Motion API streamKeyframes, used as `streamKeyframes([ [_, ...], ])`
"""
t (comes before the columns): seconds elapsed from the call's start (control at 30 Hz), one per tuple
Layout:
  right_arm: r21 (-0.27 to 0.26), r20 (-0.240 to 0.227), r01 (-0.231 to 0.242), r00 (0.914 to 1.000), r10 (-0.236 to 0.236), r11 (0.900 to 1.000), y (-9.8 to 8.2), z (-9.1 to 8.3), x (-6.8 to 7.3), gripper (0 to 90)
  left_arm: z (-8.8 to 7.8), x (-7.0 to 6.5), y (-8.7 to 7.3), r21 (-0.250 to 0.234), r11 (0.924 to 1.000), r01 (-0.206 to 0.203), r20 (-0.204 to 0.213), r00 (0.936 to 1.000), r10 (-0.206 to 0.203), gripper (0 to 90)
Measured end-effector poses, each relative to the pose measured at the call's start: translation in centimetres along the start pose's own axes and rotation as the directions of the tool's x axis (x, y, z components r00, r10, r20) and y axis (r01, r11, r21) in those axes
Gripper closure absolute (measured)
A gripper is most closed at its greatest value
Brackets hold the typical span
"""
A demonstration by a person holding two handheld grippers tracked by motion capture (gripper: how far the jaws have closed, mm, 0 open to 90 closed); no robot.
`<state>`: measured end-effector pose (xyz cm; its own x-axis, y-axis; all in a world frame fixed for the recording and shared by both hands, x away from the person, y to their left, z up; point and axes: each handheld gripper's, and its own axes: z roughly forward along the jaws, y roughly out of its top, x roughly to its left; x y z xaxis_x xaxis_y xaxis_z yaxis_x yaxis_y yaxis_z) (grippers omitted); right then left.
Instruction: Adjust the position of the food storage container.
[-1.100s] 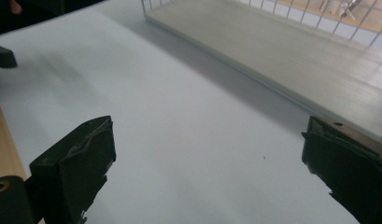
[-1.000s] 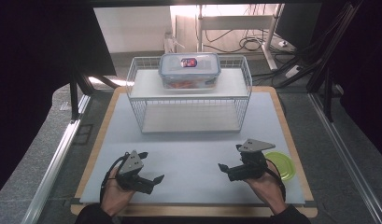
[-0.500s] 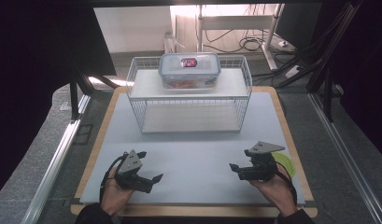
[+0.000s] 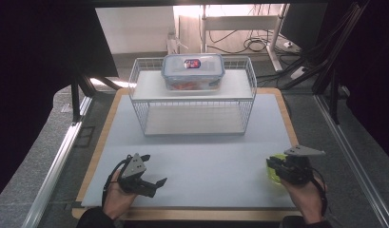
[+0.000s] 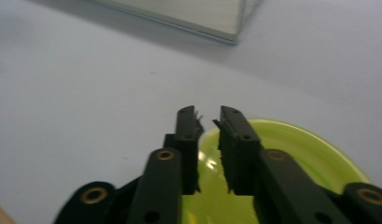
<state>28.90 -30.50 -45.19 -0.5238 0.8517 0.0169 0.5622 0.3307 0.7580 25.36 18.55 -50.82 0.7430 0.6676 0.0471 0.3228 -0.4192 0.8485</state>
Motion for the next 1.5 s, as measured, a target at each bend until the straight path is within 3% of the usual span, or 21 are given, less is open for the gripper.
streamKeyframes([
  [0.07, 0.002, 0.034, -0.019, 0.9992, 0.019, 1.0, -0.3, -0.6, -0.7, 90.0, 0.0, 0.0, 0.0, 0.0, 1.0, 0.0, -0.002, 1.0, 0.0, 0.8],
  [0.27, -0.004, 0.113, -0.075, 0.9908, 0.075, 0.997, -1.5, -2.1, -2.7, 90.0, 0.0, 0.0, 0.0, 0.0, 1.0, -0.001, -0.002, 1.0, 0.001, 1.0],
  [0.5, -0.01, 0.18, -0.12, 0.9762, 0.12, 0.993, -2.9, -3.2, -4.4, 90.0, 0.1, -0.1, 0.0, 0.001, 1.0, -0.007, -0.004, 1.0, 0.007, 1.2],
  [0.77, 0.001, 0.223, -0.147, 0.9643, 0.143, 0.989, -3.8, -3.2, -5.6, 90.0, 0.3, -0.2, 0.0, 0.008, 0.9999, -0.007, 0.003, 1.0, 0.007, 1.2],
  [0.9, 0.017, 0.224, -0.165, 0.962, 0.157, 0.986, -4.1, -3.0, -6.0, 90.0, 0.3, -0.2, 0.0, 0.009, 0.9999, -0.008, 0.005, 1.0, 0.008, 1.2],
  [1.0, 0.033, 0.201, -0.178, 0.9651, 0.168, 0.984, -4.3, -2.5, -6.0, 90.0, 0.3, -0.2, 0.0, 0.011, 0.9999, -0.007, 0.006, 1.0, 0.007, 1.2],
  [1.3, 0.063, 0.179, -0.168, 0.9716, 0.155, 0.984, -4.1, -1.7, -5.1, 90.0, 0.5, -0.2, 0.0, 0.018, 0.9998, -0.009, 0.009, 0.9999, 0.008, 1.3],
  [1.5, 0.074, 0.138, -0.161, 0.9791, 0.15, 0.984, -3.8, -1.2, -4.1, 89.9, 0.6, -0.2, 0.0, 0.021, 0.9997, -0.009, 0.013, 0.9999, 0.009, 1.4],
])
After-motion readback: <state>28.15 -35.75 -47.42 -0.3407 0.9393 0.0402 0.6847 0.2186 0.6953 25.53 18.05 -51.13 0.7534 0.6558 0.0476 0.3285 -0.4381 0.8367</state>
